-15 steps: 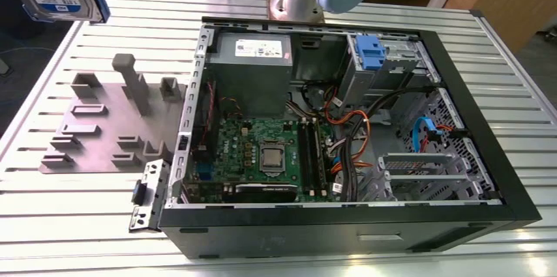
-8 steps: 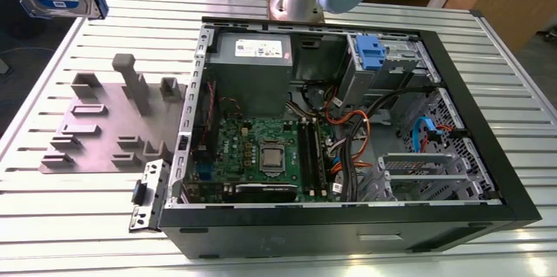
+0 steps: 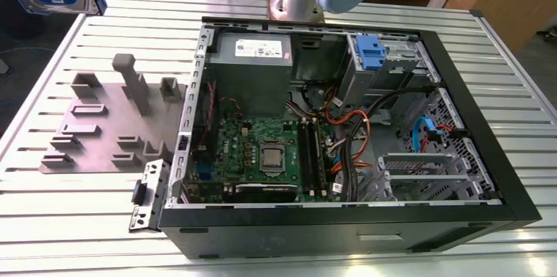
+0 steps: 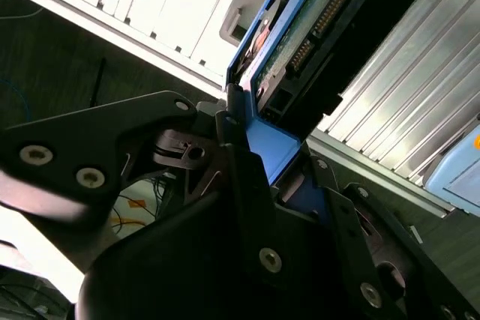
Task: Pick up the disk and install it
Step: 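Pick up the disk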
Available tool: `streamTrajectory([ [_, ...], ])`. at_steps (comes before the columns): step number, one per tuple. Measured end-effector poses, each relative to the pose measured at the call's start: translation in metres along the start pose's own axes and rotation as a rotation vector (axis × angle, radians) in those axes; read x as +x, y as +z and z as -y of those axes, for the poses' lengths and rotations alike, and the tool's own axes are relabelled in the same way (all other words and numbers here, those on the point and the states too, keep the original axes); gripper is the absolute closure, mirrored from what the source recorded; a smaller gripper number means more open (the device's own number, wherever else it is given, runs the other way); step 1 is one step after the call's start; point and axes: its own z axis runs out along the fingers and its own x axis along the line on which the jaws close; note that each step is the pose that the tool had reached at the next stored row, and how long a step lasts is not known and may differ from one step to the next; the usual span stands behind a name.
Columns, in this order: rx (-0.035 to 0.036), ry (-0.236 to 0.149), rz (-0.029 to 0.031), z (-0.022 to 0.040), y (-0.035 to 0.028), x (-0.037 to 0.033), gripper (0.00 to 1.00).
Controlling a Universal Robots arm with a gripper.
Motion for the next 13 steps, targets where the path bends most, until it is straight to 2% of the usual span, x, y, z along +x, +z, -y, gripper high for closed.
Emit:
streamTrajectory([
  [4,0.0000,0.000,0.0000,0.0000,-0.0035,0.0000,0.64],
  [8,-0.0002,0.000,0.0001,0.0000,-0.0041,0.0003,0.64],
  [13,0.0000,0.000,0.0002,-0.0001,-0.0041,0.0057,0.64],
])
